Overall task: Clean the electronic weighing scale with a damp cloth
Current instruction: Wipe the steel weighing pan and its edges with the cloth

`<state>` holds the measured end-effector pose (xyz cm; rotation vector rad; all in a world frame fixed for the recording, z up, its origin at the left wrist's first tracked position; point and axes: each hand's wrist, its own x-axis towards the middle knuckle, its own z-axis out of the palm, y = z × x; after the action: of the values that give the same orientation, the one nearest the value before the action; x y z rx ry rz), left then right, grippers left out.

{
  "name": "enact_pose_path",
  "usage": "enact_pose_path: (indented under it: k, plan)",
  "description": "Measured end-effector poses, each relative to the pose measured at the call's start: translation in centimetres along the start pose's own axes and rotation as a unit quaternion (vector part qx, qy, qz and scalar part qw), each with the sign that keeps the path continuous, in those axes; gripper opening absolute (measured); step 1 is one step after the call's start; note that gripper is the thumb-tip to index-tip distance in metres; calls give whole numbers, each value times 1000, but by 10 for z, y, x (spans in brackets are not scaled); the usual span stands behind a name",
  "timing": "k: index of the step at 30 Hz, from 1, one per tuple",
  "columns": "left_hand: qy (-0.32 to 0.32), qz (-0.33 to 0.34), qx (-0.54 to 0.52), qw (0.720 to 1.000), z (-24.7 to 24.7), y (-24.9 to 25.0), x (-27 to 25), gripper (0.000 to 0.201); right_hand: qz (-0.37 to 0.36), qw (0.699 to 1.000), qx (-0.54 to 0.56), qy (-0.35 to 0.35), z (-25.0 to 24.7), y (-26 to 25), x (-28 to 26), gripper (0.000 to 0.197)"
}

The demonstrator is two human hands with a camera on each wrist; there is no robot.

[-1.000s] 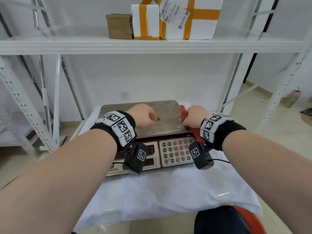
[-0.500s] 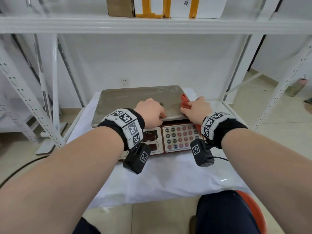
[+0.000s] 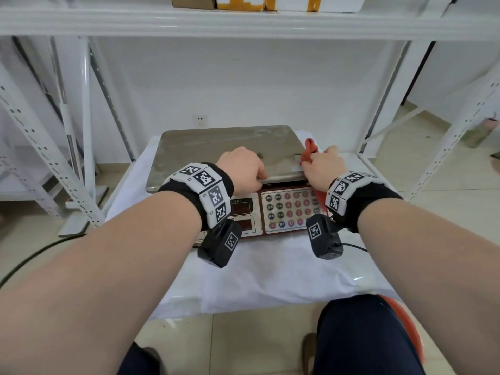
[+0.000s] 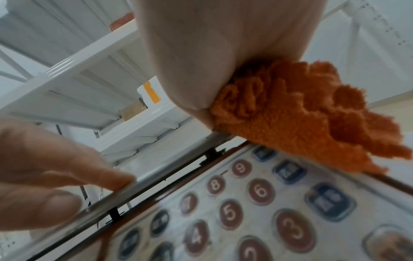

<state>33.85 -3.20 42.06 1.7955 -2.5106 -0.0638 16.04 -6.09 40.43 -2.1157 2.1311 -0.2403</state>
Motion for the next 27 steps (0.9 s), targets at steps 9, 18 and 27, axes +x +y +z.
enact_pose_path:
  k: [9,18,27]
  plan:
    - [8,10,-5,1000,4,-3,2,29,-105,994,-14,31,12,-15,-11,38]
    - [9,4,-30,1000,3,-4,4,27,10,997,15,82,13,-10,-6,36]
    - [7,-1,-26,1000,3,-5,2,30,-49,997,12,65,13,-15,-10,40]
